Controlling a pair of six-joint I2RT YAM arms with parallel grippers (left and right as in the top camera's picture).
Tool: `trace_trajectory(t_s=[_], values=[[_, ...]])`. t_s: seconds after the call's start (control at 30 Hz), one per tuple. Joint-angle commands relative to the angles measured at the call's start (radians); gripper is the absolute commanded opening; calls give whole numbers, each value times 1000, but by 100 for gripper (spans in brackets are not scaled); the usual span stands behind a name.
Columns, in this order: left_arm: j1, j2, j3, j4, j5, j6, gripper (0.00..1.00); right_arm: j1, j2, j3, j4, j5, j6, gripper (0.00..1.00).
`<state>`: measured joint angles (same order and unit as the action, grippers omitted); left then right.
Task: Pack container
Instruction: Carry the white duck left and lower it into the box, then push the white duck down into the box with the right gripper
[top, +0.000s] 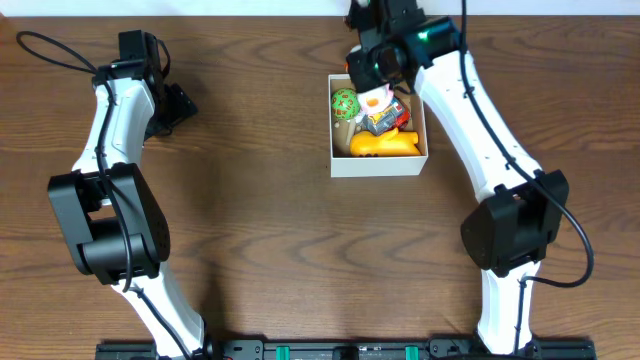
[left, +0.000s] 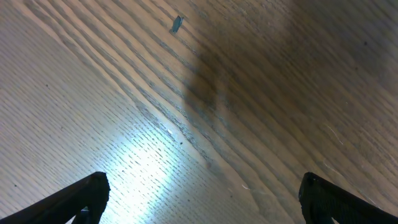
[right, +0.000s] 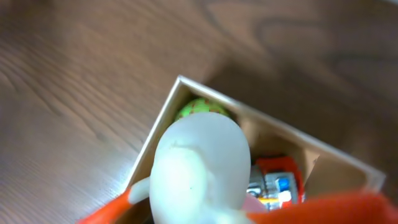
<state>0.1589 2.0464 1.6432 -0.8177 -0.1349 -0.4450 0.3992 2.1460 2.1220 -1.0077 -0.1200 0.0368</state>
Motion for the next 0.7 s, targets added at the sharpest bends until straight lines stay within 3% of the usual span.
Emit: trace_trajectory(t_s=[0.0, 0.67], values=[[3, 2, -7, -3, -12, -2, 98, 12, 0, -42, 7, -14, 34, 1], [3, 2, -7, -3, -12, -2, 98, 22, 0, -137, 40, -32, 108, 1]])
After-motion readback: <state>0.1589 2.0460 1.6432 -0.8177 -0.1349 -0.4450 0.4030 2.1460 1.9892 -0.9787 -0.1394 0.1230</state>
